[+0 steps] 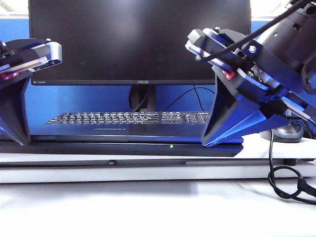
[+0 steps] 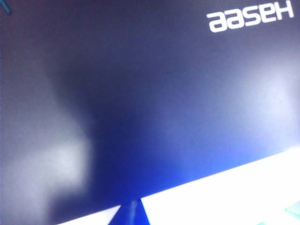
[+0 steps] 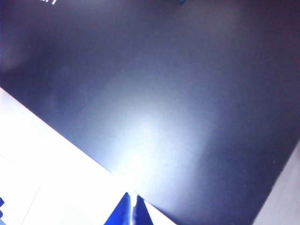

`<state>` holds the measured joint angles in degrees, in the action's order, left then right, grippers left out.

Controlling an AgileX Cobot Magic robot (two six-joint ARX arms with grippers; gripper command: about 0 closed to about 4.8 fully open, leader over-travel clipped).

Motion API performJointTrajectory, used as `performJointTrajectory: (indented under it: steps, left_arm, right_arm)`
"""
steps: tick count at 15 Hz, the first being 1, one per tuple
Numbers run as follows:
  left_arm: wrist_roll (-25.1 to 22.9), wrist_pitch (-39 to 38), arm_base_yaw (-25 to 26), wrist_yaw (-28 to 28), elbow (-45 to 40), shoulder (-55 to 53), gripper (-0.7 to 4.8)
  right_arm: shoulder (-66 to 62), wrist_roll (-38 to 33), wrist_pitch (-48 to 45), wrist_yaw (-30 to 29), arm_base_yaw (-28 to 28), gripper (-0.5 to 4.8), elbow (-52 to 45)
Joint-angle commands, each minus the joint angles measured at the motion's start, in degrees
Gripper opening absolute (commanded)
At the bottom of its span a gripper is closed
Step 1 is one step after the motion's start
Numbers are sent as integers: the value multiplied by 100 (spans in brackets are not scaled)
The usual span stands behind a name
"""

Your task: Open the lid of the black laptop.

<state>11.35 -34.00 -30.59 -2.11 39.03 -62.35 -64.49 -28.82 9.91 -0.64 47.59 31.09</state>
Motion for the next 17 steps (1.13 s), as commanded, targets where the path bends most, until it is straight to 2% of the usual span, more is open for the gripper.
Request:
performJointTrajectory:
  steps: [1, 6, 11, 15, 17]
  left_arm:
    - [-20, 9, 2, 4, -37, 9, -4]
    - [114, 299, 2, -20, -463, 9, -4]
    - [109, 319, 0, -212, -461, 66, -4]
    - [111, 238, -2, -153, -461, 1110, -4]
    - [107, 188, -2, -153, -461, 1222, -4]
  right_arm:
    - [17, 35, -282, 68, -7, 21, 48]
    - [17, 35, -293, 61, -7, 21, 48]
    - [17, 35, -282, 48, -7, 21, 48]
    - [17, 33, -271, 48, -7, 22, 48]
    - [17, 35, -275, 50, -7, 21, 48]
